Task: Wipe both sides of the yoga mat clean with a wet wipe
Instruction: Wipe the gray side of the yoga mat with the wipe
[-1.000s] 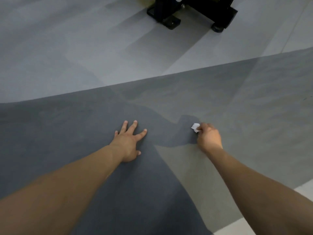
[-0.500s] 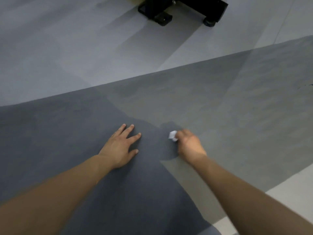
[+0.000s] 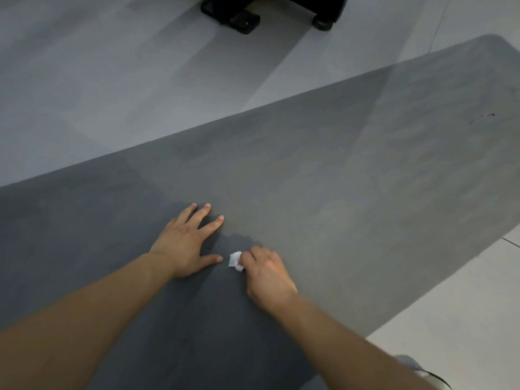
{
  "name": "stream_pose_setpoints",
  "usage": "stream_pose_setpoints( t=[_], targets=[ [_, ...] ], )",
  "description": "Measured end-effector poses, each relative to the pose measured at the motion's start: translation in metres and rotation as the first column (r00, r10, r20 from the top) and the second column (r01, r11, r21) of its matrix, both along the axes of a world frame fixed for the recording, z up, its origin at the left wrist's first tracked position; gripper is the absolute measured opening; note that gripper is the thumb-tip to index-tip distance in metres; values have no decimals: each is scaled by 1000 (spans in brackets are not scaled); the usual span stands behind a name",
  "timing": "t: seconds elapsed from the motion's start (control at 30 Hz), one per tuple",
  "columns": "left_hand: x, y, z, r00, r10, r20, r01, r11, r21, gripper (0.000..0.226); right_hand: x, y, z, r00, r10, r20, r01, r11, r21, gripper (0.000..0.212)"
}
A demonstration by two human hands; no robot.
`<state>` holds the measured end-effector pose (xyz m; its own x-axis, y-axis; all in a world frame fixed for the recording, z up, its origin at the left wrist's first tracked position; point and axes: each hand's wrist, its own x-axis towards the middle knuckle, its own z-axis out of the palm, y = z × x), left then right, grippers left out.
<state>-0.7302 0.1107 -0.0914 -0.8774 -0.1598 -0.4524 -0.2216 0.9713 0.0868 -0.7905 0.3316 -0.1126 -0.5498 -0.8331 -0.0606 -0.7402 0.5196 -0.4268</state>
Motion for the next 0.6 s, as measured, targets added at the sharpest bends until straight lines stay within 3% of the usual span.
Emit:
stream_pose_setpoints(
  t=[0.1,0.23,0.3,0.43,0.53,0.6],
  targets=[
    [2,5,2,999,-35,27,35,999,-10,91,-70,29,-10,998,-62,-24,62,998,8,35],
    [6,20,2,994,-98,49,96,994,55,90,-143,79,7,880,-459,-120,472,875,111,21],
    [6,24,0,988,-151,23,150,987,53,91,-147,80,9,817,-561,-132,575,811,111,21],
    [2,26,-1,979,-203,-24,204,971,127,93,-69,43,-5,908,-414,60,418,903,-97,45],
    [1,31,-5,975,-218,-39,221,966,137,89,23,17,0,968,-229,103,239,967,-93,28],
    [1,34,-7,972,-234,-22,234,963,134,83,43,18,2,984,-146,99,152,987,-56,21]
  ],
)
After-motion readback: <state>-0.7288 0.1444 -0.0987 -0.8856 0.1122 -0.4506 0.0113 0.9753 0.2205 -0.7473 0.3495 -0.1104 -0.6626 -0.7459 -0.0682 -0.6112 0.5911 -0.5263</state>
